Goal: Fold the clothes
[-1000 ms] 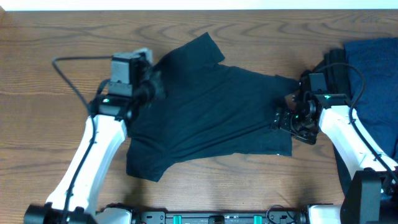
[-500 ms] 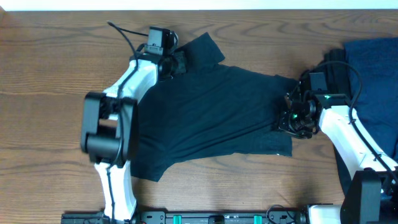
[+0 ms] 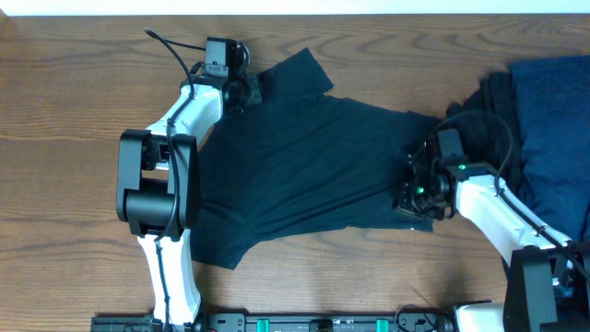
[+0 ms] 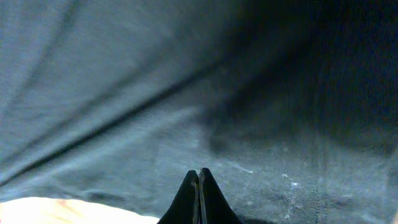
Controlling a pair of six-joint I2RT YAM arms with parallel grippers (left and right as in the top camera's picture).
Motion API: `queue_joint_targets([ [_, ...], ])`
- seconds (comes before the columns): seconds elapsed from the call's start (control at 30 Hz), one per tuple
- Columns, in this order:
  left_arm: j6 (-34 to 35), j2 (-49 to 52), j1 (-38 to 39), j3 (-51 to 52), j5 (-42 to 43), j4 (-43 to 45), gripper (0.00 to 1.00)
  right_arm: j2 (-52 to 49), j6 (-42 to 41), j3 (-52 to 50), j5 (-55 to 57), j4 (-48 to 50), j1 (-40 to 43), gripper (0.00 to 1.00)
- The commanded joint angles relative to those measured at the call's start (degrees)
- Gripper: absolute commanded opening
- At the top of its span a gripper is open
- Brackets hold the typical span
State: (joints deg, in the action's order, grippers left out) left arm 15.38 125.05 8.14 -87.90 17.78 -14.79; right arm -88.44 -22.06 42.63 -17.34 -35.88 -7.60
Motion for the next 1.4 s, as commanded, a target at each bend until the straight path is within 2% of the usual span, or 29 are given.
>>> queue_joint_targets([
  [0.0,-2.10,-0.31,0.17,-1.22,-1.36,0.46,0.06,0.02,-2.14,-2.23,1.57,1.01,-0.35,0.01],
  [0.23,-2.60,-0.31,0.17,-1.11,-8.04,0.35,0.06,0.02,-2.49,-5.27,2.14,2.97,-0.35,0.01],
  [0.7,-2.93,6.29,0.11,-1.05,-8.87,3.80,0.06,0.02,-2.75,-5.68,2.60,2.25,-0.35,0.01],
  [0.87,-2.91,7.02,-0.20,-1.05,-16.55,3.80,0.06,0.02,-2.78,-5.68,3.72,1.81,-0.35,0.01],
  [1.0,-2.93,7.04,-1.73,-1.05,-20.68,4.50,0.06,0.02,-2.80,-5.68,4.07,1.29,-0.35,0.01],
  [1.37,-2.91,7.04,-8.41,-1.05,-20.59,7.02,0.06,0.04,-4.72,-5.90,6.82,0.33,-0.35,0.01],
])
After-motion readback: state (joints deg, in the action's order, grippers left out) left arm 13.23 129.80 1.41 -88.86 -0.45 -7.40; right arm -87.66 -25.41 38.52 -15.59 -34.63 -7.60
